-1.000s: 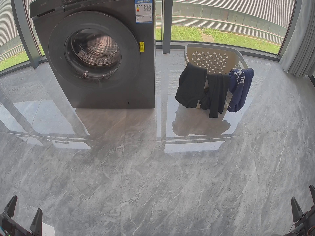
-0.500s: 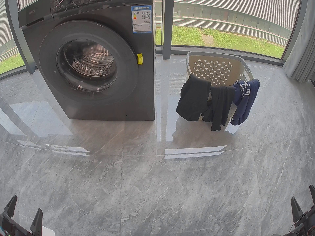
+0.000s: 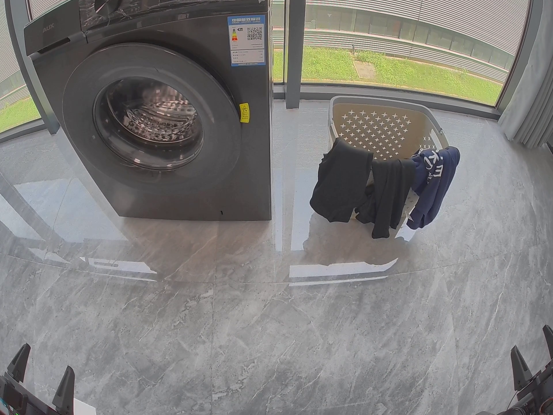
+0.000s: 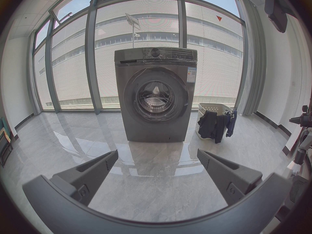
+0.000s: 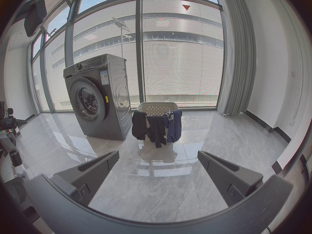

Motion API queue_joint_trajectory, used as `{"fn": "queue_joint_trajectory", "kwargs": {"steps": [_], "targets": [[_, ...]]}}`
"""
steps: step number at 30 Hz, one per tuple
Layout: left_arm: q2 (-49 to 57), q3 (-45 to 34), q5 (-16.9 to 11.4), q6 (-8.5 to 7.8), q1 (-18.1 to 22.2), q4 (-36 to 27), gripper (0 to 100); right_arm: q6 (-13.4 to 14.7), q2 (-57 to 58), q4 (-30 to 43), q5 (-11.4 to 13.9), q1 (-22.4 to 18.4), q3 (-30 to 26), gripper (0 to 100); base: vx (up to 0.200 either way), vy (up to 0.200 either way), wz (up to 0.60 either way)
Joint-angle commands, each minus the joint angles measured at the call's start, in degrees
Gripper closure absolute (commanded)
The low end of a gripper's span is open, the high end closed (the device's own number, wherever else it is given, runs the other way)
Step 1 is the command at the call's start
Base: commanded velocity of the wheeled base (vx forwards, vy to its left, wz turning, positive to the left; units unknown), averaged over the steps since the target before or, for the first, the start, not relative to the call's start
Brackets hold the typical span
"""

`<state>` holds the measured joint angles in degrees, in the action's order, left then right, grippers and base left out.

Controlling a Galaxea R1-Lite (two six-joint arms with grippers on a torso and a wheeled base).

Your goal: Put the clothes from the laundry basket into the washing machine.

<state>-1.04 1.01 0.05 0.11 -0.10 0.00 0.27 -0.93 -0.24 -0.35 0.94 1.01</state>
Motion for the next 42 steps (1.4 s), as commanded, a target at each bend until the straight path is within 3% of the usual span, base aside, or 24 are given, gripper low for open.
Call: {"fn": "queue_joint_trajectory", "kwargs": {"steps": [1, 13, 31, 42], "targets": [[0.8, -1.0, 0.0, 0.07, 0.0, 0.0, 0, 0.0, 0.9, 0.0, 0.0, 0.0, -1.0, 0, 0.2, 0.0, 0.0], [0.8, -1.0, 0.0, 0.07, 0.0, 0.0, 0, 0.0, 0.9, 0.0, 0.0, 0.0, -1.0, 0, 0.05, 0.0, 0.0], [0.8, -1.0, -0.1, 0.15, 0.0, 0.0, 0, 0.1, 0.9, 0.0, 0.2, 0.0, -1.0, 0, 0.0, -0.2, 0.0], [0.8, -1.0, 0.0, 0.51, 0.0, 0.0, 0, 0.1, 0.9, 0.0, 0.2, 0.0, -1.0, 0, 0.0, 0.0, 0.0]]}}
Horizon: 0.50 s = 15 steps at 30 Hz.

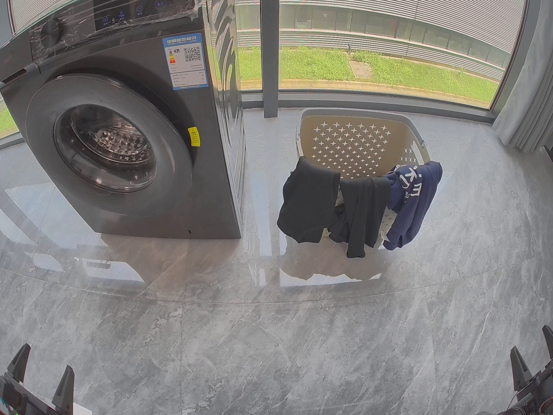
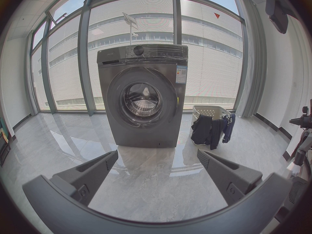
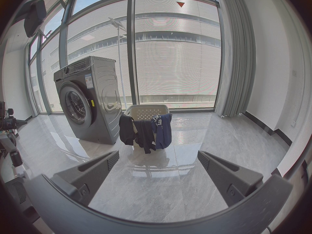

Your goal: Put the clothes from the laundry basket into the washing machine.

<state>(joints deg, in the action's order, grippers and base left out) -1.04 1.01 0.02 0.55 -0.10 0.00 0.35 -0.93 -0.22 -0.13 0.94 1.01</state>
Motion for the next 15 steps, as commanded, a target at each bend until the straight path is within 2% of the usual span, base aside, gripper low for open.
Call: {"fn": "queue_joint_trajectory", "kwargs": {"steps": [1, 15], "targets": [[0.8, -1.0, 0.1, 0.07, 0.0, 0.0, 0, 0.0, 0.9, 0.0, 0.0, 0.0, -1.0, 0, 0.0, -0.2, 0.0], [0.8, -1.0, 0.1, -0.11, 0.0, 0.1, 0, 0.0, 0.9, 0.0, 0.0, 0.0, -1.0, 0, 0.0, -0.2, 0.0]]}}
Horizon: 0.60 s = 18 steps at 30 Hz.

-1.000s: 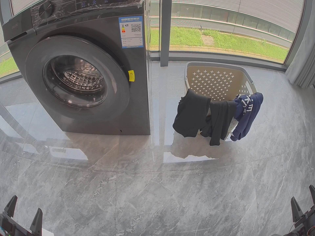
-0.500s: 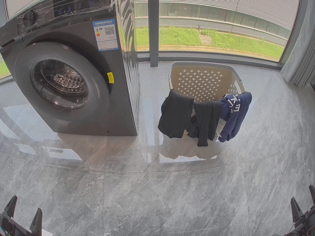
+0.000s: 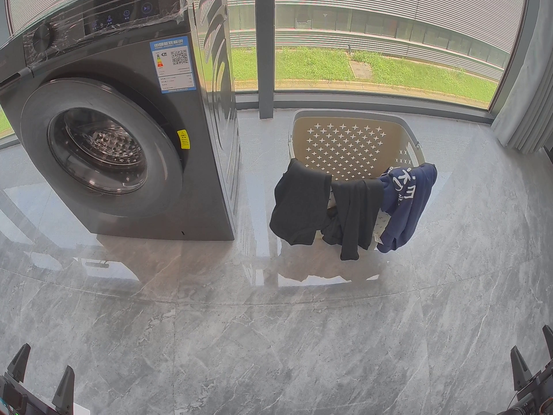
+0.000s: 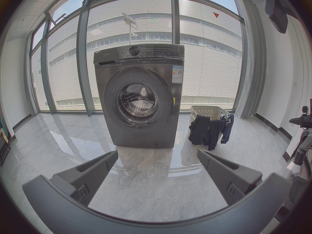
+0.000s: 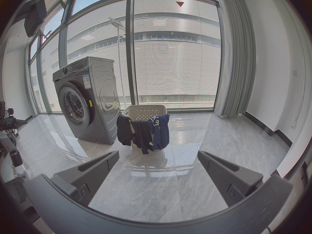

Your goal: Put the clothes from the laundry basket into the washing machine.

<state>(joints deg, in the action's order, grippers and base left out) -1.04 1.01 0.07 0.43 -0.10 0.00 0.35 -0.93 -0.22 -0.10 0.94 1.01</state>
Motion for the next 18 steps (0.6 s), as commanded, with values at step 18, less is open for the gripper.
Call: {"fn": "queue_joint_trajectory", "kwargs": {"steps": [18], "targets": [[0.8, -1.0, 0.0, 0.1, 0.0, 0.0, 0, -0.1, 0.9, 0.0, 0.3, 0.0, -1.0, 0, 0.1, -0.011, 0.0]]}}
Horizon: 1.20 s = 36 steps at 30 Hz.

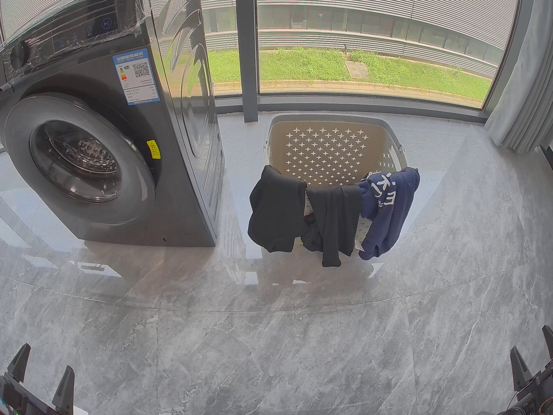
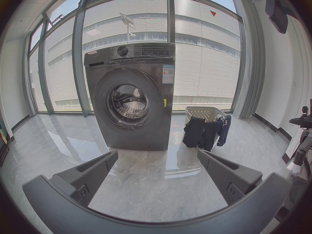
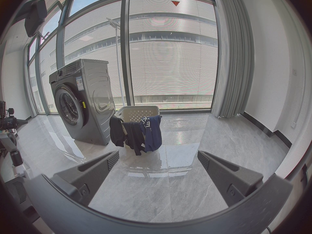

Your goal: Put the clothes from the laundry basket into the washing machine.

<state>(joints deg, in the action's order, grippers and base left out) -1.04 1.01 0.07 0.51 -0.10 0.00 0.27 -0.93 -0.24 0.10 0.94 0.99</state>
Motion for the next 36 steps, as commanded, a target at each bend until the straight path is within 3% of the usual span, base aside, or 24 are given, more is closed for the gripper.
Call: {"fn": "queue_joint_trajectory", "kwargs": {"steps": [1, 10, 30, 36], "targets": [[0.8, -1.0, -0.1, -0.07, 0.0, 0.0, 0, 0.0, 0.9, 0.0, 0.2, 0.0, -1.0, 0, 0.0, 0.0, 0.0], [0.8, -1.0, -0.1, 0.02, 0.0, 0.0, 0, -0.1, 0.9, 0.0, 0.3, 0.0, -1.0, 0, 0.0, 0.0, -0.4], [0.8, -1.0, 0.0, 0.1, 0.0, 0.0, 0, 0.0, 0.9, 0.0, 0.3, -0.1, -1.0, 0, 0.2, 0.0, 0.0], [0.8, -1.0, 0.0, 0.02, 0.0, 0.0, 0, 0.0, 0.9, 0.0, 0.3, -0.1, -1.0, 0, 0.0, 0.0, 0.0]]}}
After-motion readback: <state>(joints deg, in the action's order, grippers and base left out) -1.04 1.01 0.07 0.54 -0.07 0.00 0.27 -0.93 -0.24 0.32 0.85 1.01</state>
